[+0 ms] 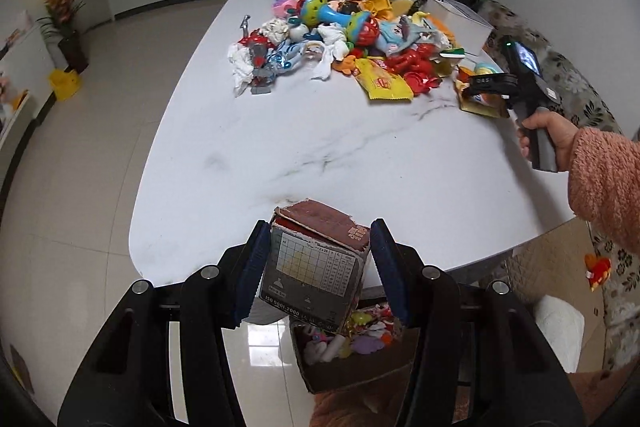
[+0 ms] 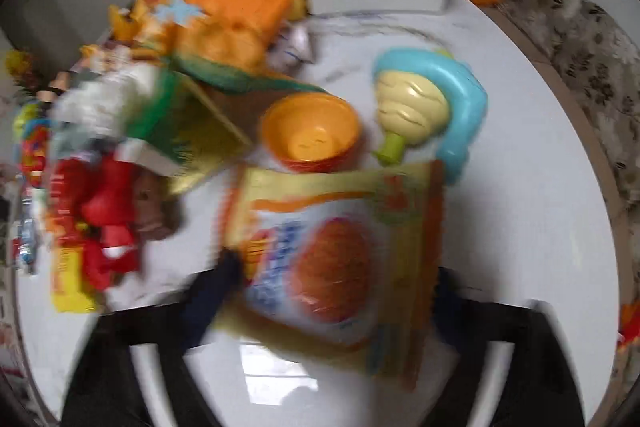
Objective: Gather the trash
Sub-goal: 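Grasp the yellow snack packet with the right gripper, then drop the snack packet and small box into the cardboard box, opening both grippers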
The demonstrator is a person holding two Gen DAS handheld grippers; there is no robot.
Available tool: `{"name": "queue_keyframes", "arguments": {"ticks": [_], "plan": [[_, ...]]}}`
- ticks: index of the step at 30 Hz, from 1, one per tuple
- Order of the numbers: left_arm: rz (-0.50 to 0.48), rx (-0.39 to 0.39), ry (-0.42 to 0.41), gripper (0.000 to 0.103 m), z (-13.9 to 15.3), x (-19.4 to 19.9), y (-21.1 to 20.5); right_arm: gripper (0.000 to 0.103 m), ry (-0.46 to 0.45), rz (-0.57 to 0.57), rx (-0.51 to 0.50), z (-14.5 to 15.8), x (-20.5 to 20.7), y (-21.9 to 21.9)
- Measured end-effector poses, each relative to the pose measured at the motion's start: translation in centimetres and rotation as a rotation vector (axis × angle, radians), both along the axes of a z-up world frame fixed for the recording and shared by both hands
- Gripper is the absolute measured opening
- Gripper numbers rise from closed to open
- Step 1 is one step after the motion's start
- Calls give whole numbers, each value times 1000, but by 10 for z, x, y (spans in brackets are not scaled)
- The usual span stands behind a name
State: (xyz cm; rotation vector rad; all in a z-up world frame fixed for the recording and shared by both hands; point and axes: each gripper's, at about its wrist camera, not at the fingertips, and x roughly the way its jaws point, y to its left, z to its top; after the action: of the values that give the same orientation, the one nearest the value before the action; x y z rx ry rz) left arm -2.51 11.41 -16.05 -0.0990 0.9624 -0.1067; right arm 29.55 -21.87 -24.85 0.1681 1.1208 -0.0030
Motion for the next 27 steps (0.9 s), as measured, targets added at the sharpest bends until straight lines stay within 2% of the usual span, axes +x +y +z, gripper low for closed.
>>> {"name": "queue_keyframes", "arguments": {"ticks": [2,5,9,12,16,19,22,24,27], "plan": [[-2,2,0,51,1,-1,-2,31,9,-19,101,6,-8,-6],[-26,-6,-1,51,3,2,-12,29,-22,3,174,20,-30,-12],[-97,-21,-25,51,9,1,-32,29,-86,109,255,54,-81,-13],[-152,-31,-25,51,9,-4,-48,29,-114,243,213,78,-131,1],[-239,-62,-5,51,1,-22,-67,29,-102,380,190,86,-197,16],[-286,-100,45,51,-15,-39,-80,29,-58,440,183,74,-243,23],[-326,-114,105,51,-40,-58,-92,29,0,492,154,50,-292,29],[-336,-124,152,51,-63,-67,-99,29,42,501,153,27,-315,33],[-320,-133,227,51,-111,-72,-109,29,126,487,139,-25,-337,36]]}}
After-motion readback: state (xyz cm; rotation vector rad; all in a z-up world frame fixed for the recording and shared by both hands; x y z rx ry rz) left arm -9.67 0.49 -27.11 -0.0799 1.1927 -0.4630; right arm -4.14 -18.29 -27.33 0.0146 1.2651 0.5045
